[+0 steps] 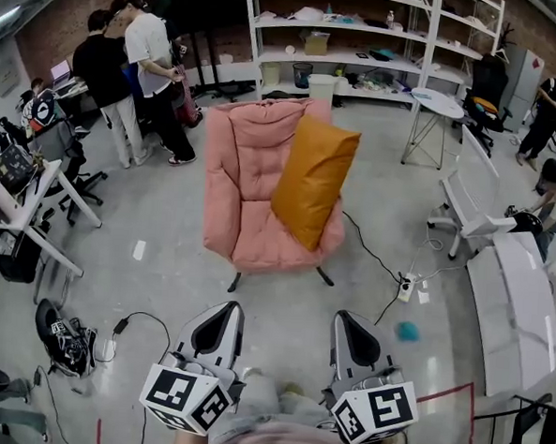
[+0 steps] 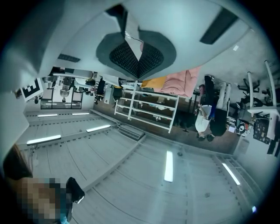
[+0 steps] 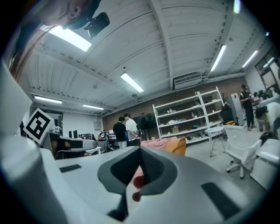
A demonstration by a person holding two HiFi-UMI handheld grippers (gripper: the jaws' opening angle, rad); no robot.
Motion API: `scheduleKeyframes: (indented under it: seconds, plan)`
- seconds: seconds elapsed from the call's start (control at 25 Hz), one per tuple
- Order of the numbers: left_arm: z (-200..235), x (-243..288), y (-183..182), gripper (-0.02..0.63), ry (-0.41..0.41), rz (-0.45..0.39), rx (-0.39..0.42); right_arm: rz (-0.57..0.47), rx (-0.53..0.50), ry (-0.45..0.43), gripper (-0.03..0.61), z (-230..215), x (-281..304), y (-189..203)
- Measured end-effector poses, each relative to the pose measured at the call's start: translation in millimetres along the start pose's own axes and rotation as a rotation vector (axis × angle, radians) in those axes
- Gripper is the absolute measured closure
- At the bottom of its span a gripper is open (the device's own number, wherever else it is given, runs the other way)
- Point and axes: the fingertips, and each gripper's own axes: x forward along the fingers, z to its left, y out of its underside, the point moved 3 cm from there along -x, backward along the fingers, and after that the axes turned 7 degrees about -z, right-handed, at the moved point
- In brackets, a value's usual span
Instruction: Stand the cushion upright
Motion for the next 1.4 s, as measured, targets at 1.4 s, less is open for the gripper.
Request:
scheduleKeyframes:
  seconds: [1.4]
  plan:
    - [153, 236, -44, 0.620, 0.138, -0.008, -0.046, -0.060, 0.082, 0.149, 0.565, -69, 245, -7]
